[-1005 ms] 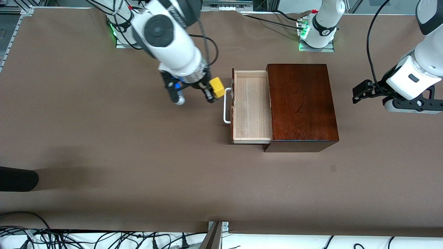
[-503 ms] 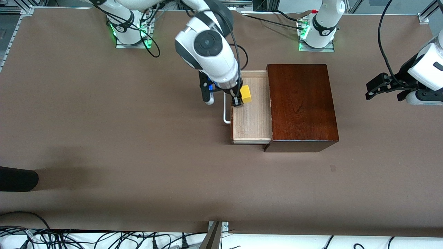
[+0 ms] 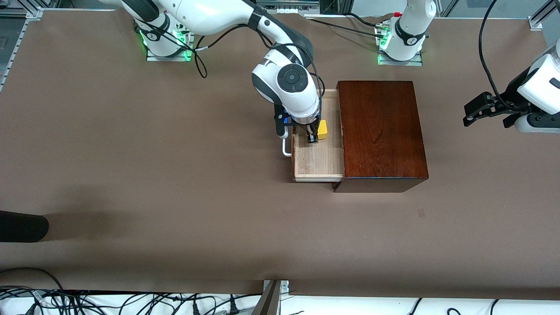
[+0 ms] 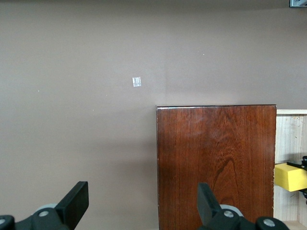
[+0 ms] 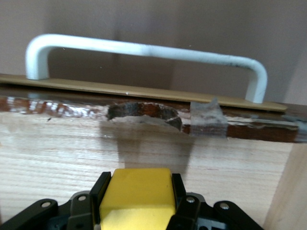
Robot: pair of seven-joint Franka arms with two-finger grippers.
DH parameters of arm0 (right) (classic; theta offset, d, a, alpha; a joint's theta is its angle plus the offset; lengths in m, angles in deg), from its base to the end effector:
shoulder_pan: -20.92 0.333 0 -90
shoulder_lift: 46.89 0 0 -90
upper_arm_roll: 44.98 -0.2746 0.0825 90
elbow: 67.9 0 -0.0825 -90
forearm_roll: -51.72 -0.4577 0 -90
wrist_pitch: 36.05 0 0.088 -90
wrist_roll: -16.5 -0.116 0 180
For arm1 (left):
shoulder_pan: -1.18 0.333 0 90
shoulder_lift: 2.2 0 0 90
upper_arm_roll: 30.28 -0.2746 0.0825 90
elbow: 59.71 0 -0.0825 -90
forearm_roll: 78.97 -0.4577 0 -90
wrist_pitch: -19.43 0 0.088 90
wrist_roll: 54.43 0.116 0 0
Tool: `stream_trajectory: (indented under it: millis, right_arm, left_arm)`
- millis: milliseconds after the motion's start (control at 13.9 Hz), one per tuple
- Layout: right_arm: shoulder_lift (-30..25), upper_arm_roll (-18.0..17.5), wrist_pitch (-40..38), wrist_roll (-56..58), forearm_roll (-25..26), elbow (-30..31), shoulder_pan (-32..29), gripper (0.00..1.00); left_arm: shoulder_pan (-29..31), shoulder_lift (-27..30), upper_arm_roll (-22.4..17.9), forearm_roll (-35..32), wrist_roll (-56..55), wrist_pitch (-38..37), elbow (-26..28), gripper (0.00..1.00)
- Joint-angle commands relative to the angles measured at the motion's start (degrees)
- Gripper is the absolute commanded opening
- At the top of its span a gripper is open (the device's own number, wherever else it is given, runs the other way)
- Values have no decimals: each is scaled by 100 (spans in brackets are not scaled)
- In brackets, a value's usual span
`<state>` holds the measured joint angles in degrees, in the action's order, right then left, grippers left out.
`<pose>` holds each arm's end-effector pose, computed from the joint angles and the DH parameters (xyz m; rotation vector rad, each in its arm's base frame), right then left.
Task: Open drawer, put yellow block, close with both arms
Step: 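Lower the cube into the drawer and open the right gripper, then withdraw the right gripper while the left gripper reaches the drawer handle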
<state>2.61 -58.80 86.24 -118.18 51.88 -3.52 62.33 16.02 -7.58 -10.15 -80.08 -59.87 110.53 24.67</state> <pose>0.5098 0.6420 0.2502 -2.1947 2.0099 0.2794 0.6528 -0.0495 0.5727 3.1257 0.0069 0.0434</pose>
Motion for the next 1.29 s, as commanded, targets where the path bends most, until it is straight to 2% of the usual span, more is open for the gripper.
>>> stream_trajectory:
  millis: [0,72,359,718,933,1077,1221]
  right_arm:
    - [138,124,14,-138,37,-250,87,69]
    - [130,133,14,-138,37,-250,86,100]
    - [-115,133,-537,-120,-7,-285,-10,100]
    - [-1055,98,-1574,492,-261,-303,-800,100]
    - [-1591,115,-2706,2114,-324,-303,-1441,100]
    - [-2004,212,-3463,4088,-315,-215,-1872,100]
    - [-2286,614,-4000,5551,-306,-198,-2057,100]
  left_arm:
    - [28,-15,-26,24,113,-92,-71,100]
    - [28,-24,-18,15,113,-92,-62,100]
    - [19,-42,-17,41,-27,-92,-62,100]
    - [-69,-349,70,-12,34,-49,-45,100]
    - [-95,-288,88,-20,51,-84,-62,100]
    - [-166,-350,106,-82,156,-223,-27,100]
    - [-253,-367,201,-30,211,-268,-80,100]
